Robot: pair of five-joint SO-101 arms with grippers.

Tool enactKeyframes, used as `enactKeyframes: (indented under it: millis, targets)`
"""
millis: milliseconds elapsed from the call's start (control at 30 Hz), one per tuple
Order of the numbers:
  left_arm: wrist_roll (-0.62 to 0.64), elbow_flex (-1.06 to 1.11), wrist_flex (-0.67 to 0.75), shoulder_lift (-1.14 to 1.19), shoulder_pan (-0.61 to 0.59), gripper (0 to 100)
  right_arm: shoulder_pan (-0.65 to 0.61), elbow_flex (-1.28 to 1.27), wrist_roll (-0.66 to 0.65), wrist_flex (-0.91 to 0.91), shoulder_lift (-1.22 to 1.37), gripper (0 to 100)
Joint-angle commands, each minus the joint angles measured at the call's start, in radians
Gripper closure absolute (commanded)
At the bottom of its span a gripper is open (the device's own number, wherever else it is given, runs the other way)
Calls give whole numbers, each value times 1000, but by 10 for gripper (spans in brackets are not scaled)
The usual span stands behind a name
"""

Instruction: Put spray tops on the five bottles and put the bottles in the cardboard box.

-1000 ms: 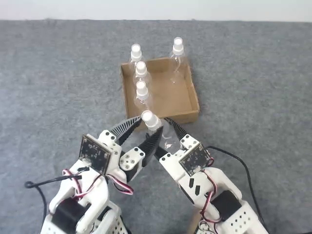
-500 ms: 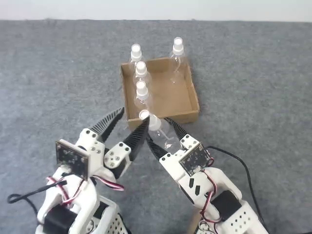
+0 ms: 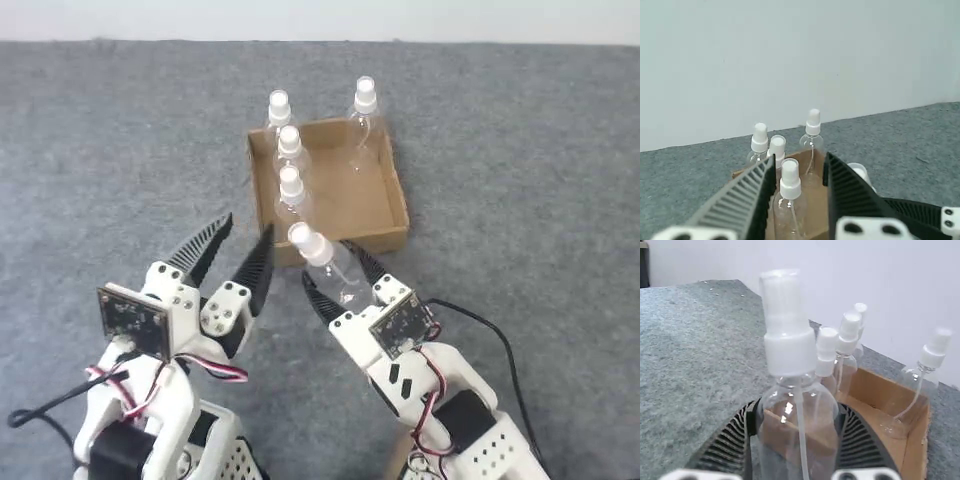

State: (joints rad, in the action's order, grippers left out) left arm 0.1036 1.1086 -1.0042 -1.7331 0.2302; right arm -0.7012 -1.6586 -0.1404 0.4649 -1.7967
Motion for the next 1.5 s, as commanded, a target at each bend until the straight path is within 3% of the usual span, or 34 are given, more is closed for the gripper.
enactKeyframes:
  millis: [0, 633, 933, 1200, 1467]
  targets:
    - [8, -47, -2, -5, -25, 869, 39, -15, 5, -16, -5, 961]
    - [8, 217, 253, -3, -32, 874, 44, 18, 11, -18, -5, 961]
    - [80, 246, 258, 3, -20, 873, 39, 18, 11, -18, -5, 961]
    - [77, 277, 247, 3, 126, 870, -24, 29, 5, -18, -5, 961]
    - [-38, 274, 187, -2, 255, 873, -35, 25, 5, -18, -5, 961]
